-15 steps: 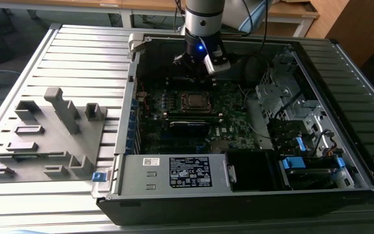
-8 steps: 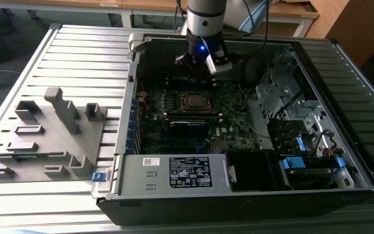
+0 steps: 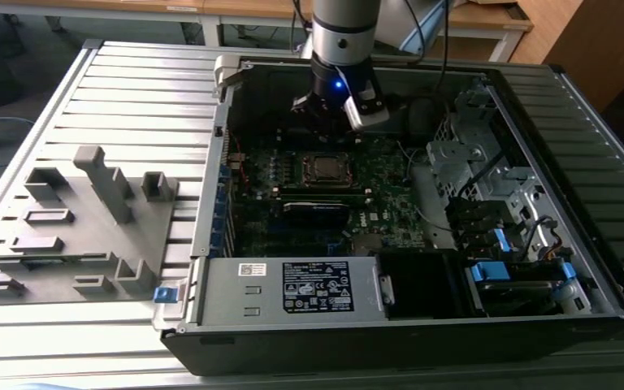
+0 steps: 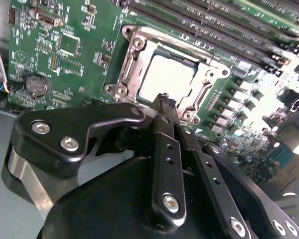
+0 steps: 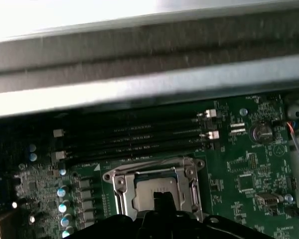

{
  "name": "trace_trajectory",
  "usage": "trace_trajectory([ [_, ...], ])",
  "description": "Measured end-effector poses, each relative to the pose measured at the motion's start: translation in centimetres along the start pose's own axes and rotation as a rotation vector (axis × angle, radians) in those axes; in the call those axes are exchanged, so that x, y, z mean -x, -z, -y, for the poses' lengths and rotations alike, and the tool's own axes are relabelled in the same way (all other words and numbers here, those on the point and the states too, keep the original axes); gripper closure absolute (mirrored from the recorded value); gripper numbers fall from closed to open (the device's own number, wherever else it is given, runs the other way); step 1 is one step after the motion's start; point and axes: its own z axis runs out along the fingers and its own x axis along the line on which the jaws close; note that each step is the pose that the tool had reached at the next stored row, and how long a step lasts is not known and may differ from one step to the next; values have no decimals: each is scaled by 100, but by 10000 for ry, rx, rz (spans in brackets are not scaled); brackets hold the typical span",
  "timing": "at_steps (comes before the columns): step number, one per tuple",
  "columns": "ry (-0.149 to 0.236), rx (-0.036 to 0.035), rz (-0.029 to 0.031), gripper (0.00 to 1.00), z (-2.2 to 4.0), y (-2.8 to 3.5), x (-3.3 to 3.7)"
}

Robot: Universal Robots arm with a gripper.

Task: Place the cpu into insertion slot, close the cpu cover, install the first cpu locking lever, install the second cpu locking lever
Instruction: 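Install the first cpu locking lever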

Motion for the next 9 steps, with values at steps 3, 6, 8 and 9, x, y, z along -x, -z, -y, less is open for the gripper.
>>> trace_trajectory([
  [3,3,-1,-1,89,35,1,5],
  [6,4,0,0,89,64,2,10],
  [8,6,0,0,89,77,2,12],
  [9,6,1,0,89,78,2,12],
])
